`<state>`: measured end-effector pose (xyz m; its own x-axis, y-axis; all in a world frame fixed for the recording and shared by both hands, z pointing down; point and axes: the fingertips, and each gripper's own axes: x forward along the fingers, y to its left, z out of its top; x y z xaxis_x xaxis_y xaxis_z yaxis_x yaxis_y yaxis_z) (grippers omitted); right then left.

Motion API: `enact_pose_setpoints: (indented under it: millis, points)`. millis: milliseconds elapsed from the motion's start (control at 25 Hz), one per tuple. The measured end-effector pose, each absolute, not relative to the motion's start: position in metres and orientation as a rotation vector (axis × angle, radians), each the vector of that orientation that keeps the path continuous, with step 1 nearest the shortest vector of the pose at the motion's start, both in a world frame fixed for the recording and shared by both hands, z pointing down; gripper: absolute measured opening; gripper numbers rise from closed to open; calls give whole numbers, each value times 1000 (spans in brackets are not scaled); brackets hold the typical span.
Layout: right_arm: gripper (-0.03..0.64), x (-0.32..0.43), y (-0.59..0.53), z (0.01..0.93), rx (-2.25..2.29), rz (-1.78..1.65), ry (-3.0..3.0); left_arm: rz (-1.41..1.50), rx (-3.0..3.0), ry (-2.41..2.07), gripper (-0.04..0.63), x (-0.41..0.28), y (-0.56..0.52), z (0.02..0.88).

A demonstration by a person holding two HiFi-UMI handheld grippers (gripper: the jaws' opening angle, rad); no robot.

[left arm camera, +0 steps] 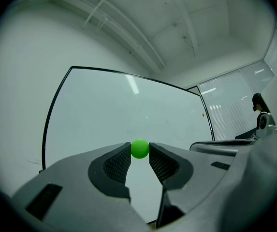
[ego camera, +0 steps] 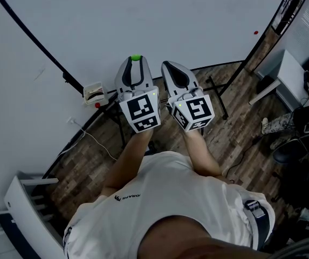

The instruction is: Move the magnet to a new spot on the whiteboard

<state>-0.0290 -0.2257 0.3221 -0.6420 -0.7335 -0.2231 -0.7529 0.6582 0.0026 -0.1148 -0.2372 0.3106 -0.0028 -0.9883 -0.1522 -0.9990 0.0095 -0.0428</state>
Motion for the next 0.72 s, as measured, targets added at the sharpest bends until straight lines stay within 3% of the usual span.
enact_pose_setpoints:
  millis: [720]
  points:
    - [14,-35,-230,325,-1226,136,2675,114,-2129,2096,120,-115,-226,321]
